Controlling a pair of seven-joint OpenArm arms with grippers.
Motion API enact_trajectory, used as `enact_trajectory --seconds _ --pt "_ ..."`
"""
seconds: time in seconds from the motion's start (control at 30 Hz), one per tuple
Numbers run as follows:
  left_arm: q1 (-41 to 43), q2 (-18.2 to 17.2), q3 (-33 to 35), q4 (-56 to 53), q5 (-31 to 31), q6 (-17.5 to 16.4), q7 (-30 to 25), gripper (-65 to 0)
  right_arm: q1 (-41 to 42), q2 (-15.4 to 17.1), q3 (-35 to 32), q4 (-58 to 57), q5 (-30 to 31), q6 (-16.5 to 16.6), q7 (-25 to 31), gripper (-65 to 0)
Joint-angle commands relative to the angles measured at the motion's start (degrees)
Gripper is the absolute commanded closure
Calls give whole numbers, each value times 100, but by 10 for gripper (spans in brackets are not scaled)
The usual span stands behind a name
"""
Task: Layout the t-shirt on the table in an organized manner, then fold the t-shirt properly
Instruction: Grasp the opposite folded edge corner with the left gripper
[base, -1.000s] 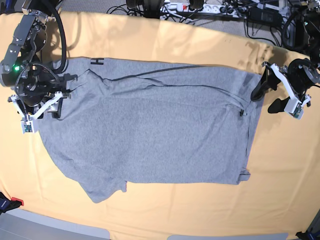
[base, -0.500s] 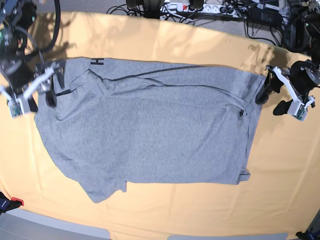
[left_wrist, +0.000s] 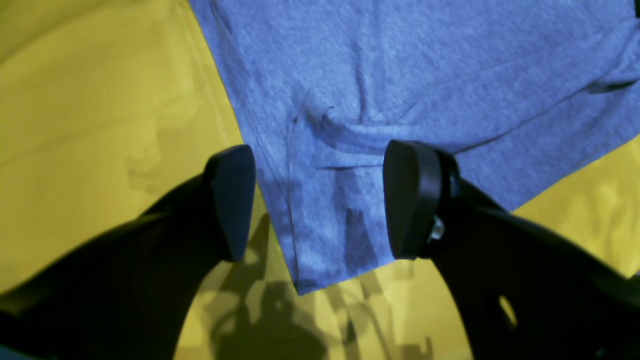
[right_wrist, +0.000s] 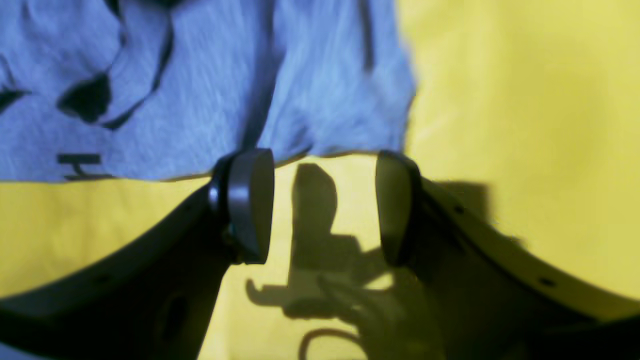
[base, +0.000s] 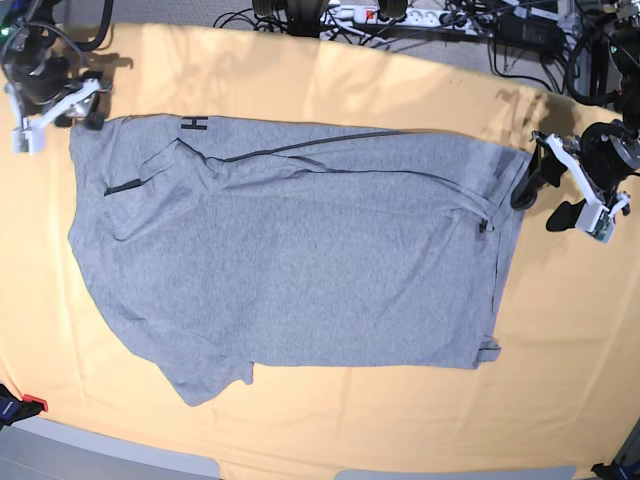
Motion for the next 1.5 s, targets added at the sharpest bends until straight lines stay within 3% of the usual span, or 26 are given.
enact_trajectory --seconds 0.0,0.17,0.43,0.67,0.73,0.83,0.87,0.97,1.1,1.23,1.47 --pt "-31 -105 -70 68 -98 24 -120 -409 94 44 42 -37 127 33 155 -343" --pt "-28 -105 -70 68 -96 24 -101 -409 518 -205 321 -527 247 177 149 -343" --pt "-31 -105 -70 68 -168 22 -103 -409 761 -175 868 -1329 413 256 153 -343" --pt "-28 -107 -70 68 -223 22 -98 -409 800 -181 850 -1862 1635 1130 -70 -342" --pt "-31 -107 -70 68 -229 22 -105 -409 876 -168 852 -1867 1685 1360 -125 -288" --pt "-31 -105 -70 68 -247 26 -98 -409 1014 -122 852 -1864 1698 1620 -304 -35" --pt "-31 -105 -72 68 -245 52 -98 -409 1058 -81 852 -1864 1731 1679 -376 0" --pt "-31 -105 -79 68 -240 291 -79 -405 1062 107 852 -1862 1912 1730 -409 0" --pt "-31 -85 -238 68 -278 286 79 -405 1060 439 852 -1862 2028 1730 -592 0" --pt "-24 205 -754 70 -448 306 240 -405 1014 636 857 -1862 2031 1730 -614 0" --pt "459 1147 -1749 68 -546 326 363 -405 1014 686 857 -1862 2181 1730 -769 0"
